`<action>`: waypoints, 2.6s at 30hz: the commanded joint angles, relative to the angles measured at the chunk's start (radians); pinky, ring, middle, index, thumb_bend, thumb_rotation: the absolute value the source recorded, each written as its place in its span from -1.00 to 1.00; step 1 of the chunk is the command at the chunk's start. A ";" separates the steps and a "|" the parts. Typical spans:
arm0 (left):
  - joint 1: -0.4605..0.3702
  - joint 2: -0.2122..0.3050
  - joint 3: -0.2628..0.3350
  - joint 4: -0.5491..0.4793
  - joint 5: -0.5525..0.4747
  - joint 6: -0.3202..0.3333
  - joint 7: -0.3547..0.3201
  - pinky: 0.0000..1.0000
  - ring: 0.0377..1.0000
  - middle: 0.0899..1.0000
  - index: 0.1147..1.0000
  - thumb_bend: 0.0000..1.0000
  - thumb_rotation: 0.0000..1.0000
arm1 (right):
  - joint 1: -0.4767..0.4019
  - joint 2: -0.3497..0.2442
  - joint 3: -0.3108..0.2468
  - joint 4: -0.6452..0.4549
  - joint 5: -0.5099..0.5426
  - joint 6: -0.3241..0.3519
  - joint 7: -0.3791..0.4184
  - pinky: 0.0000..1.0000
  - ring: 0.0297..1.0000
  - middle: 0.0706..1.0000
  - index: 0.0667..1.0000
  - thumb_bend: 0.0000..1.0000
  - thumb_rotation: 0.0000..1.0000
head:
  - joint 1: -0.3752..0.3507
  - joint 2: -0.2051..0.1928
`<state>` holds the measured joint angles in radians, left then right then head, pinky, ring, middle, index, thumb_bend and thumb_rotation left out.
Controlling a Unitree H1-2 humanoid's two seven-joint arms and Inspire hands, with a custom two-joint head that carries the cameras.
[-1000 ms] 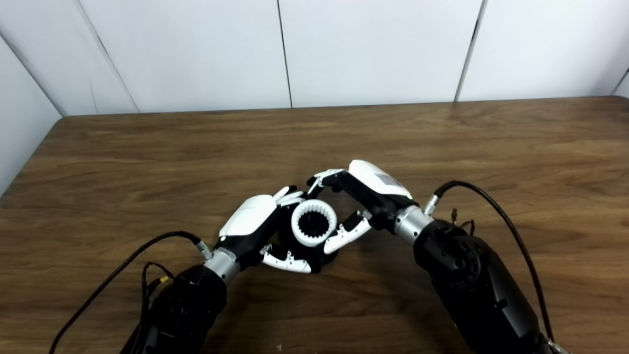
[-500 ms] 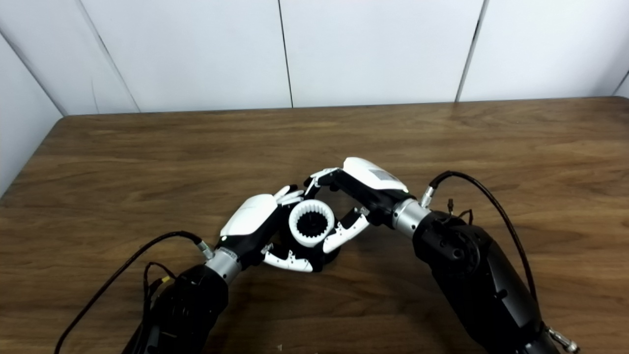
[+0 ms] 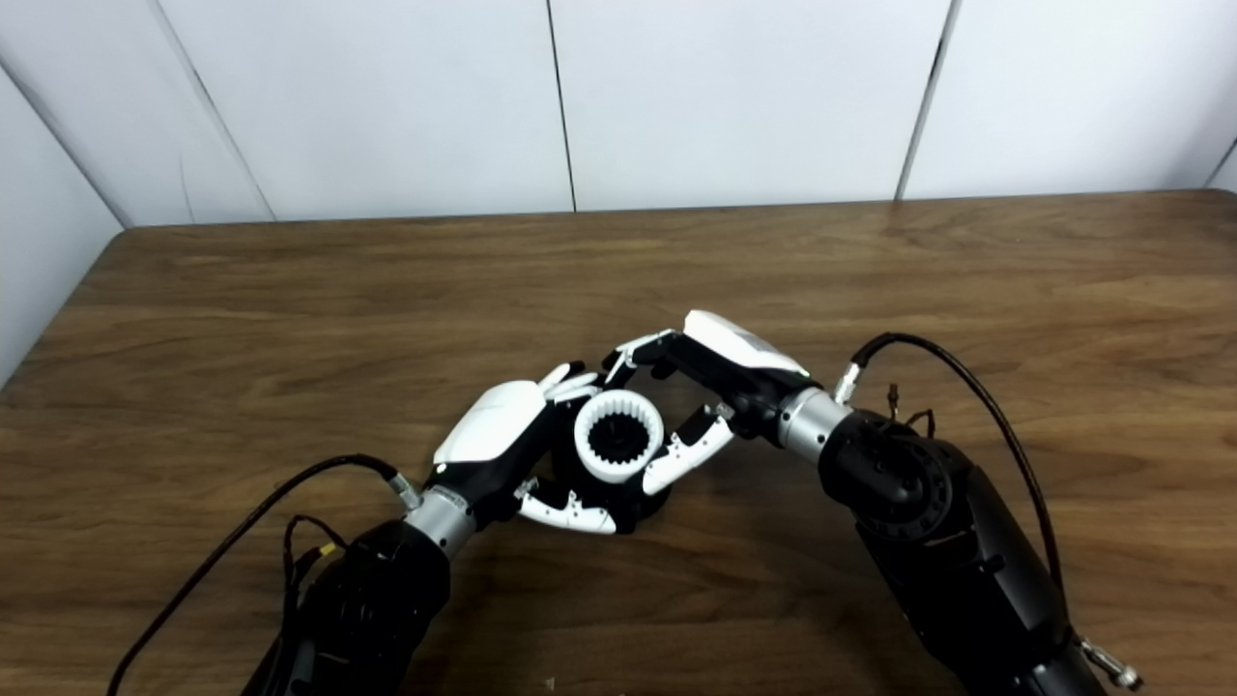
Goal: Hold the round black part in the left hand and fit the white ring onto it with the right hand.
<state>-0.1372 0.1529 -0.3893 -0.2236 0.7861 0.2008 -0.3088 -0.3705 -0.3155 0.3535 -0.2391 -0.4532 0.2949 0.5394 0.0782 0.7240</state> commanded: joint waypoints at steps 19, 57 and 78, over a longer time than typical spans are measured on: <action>-0.029 -0.003 -0.005 -0.010 0.007 0.001 0.007 0.71 0.99 0.85 0.51 0.78 -0.35 | -0.021 -0.022 0.008 0.002 -0.008 -0.001 -0.004 0.61 0.80 0.64 0.11 0.82 -0.53 | 0.003 0.010; -0.034 -0.019 0.018 -0.027 -0.006 0.040 0.006 0.67 0.99 0.90 0.87 0.92 -0.22 | -0.020 -0.029 -0.002 -0.022 -0.004 0.004 -0.002 0.58 0.80 0.72 0.56 1.00 -0.38 | 0.006 0.013; -0.017 -0.021 0.041 -0.059 -0.065 0.073 -0.016 0.78 1.00 1.00 1.00 1.00 -0.17 | -0.016 -0.031 -0.015 -0.022 0.007 -0.008 -0.013 0.61 0.82 0.80 0.68 1.00 -0.33 | 0.005 0.019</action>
<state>-0.1386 0.1328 -0.3619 -0.2477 0.7363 0.2669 -0.3298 -0.3624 -0.3419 0.3586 -0.2314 -0.4546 0.3001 0.5477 0.0828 0.7424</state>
